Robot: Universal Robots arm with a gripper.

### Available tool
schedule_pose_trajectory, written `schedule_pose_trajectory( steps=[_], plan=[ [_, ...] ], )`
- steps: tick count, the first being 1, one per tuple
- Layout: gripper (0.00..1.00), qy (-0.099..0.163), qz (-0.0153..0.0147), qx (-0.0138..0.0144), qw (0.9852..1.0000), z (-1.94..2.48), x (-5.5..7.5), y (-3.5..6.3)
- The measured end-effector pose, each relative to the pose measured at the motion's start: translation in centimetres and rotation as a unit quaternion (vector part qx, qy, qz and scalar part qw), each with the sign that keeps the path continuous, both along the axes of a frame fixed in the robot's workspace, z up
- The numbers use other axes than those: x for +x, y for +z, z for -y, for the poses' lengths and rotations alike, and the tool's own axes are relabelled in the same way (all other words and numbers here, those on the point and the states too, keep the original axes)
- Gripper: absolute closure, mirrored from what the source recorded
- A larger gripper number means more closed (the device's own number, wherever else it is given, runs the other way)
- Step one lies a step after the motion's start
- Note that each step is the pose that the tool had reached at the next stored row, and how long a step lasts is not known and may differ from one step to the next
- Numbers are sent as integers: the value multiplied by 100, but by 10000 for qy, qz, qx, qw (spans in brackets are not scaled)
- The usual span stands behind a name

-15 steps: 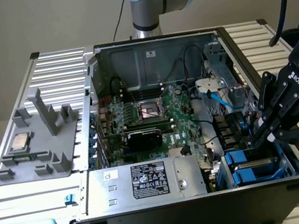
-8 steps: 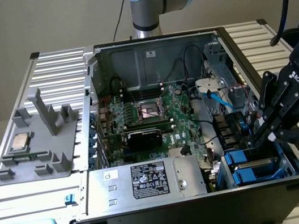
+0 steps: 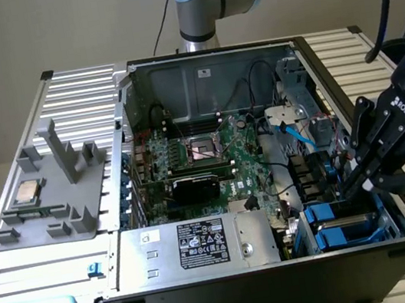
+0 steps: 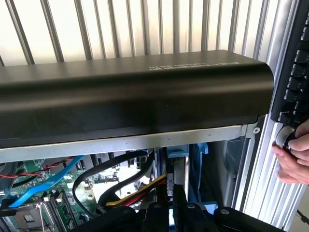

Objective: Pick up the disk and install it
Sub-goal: 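Insert the first disk wire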

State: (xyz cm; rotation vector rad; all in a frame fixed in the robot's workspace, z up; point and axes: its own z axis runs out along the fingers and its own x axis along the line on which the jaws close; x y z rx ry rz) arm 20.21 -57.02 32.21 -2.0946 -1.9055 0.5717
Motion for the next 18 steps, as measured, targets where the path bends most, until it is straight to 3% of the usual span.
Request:
schedule_pose_trajectory(
  steps=[18],
  plan=[
    [84, 17, 0, 0, 10000, -7, -7, -37]
  ],
)
